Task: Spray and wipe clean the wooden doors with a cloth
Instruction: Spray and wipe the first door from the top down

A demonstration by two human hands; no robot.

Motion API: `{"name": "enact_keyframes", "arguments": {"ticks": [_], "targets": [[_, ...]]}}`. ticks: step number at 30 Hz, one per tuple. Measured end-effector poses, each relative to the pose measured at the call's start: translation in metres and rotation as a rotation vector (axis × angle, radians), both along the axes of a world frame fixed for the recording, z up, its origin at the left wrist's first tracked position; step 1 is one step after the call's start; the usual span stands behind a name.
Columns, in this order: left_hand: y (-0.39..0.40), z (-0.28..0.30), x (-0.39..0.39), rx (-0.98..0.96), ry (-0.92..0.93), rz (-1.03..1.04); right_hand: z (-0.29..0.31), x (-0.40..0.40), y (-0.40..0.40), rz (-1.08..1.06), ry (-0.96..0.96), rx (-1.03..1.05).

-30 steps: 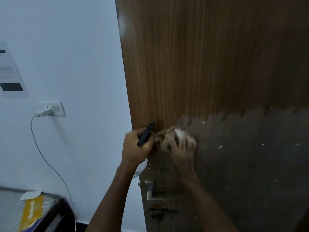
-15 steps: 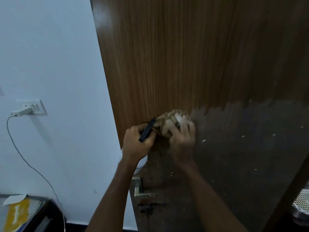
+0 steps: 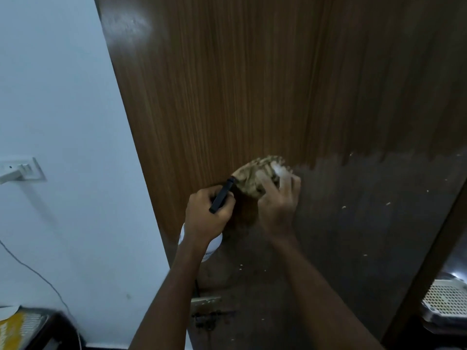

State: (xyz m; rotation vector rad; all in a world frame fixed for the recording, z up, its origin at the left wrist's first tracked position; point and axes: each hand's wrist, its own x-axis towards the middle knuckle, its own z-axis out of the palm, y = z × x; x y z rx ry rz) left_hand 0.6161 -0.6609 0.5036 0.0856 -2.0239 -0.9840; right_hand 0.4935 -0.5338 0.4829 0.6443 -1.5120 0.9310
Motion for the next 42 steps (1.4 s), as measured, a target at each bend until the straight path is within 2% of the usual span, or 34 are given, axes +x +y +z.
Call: {"name": "enact_keyframes", "arguments": {"ticks": [2,3,7,10,13,16,18,21,23,26,30,32,35,37,39,42], "targets": [[0.008,0.005,-0.006,-0.013,0.02,0.007,0.023,-0.01,-0.001,-0.006,-0.011,-0.053],[0.013,0.006,-0.008,-0.018,0.021,0.018,0.016,-0.009,0.001,0.004,-0.021,0.0],[0.027,0.008,-0.012,-0.011,0.018,0.018,-0.084,0.006,0.022,0.057,-0.068,0.354],[0.037,0.008,-0.015,0.012,0.003,0.021,-0.094,-0.017,0.038,0.03,0.074,0.422],[0.046,0.009,-0.022,0.007,-0.03,0.054,-0.032,-0.03,0.043,0.021,0.173,0.275],[0.055,0.01,-0.03,-0.016,-0.04,0.066,0.017,-0.041,0.043,-0.016,0.126,0.057],[0.064,0.01,-0.036,-0.018,-0.044,0.075,0.003,-0.041,0.043,-0.013,0.108,0.075],[0.074,0.007,-0.041,-0.02,-0.044,0.07,-0.072,-0.035,0.057,0.052,0.117,0.265],[0.079,0.006,-0.044,-0.023,-0.042,0.063,-0.101,-0.035,0.075,0.082,0.115,0.357],[0.085,0.005,-0.05,-0.03,-0.061,0.081,-0.069,-0.042,0.084,0.064,0.078,0.287],[0.095,0.009,-0.061,-0.037,-0.068,0.079,0.017,-0.057,0.078,0.023,0.03,-0.03],[0.1,0.011,-0.068,-0.034,-0.058,0.086,0.006,-0.06,0.076,0.027,0.036,-0.004],[0.108,0.014,-0.075,-0.032,-0.069,0.054,-0.069,-0.058,0.093,0.072,0.049,0.2],[0.11,0.016,-0.077,0.004,-0.063,0.021,-0.097,-0.063,0.11,0.083,0.059,0.283],[0.114,0.019,-0.078,0.027,-0.06,-0.004,-0.078,-0.073,0.118,0.064,0.08,0.255],[0.121,0.023,-0.083,0.001,-0.077,0.019,-0.003,-0.089,0.117,0.007,0.075,0.035]]}}
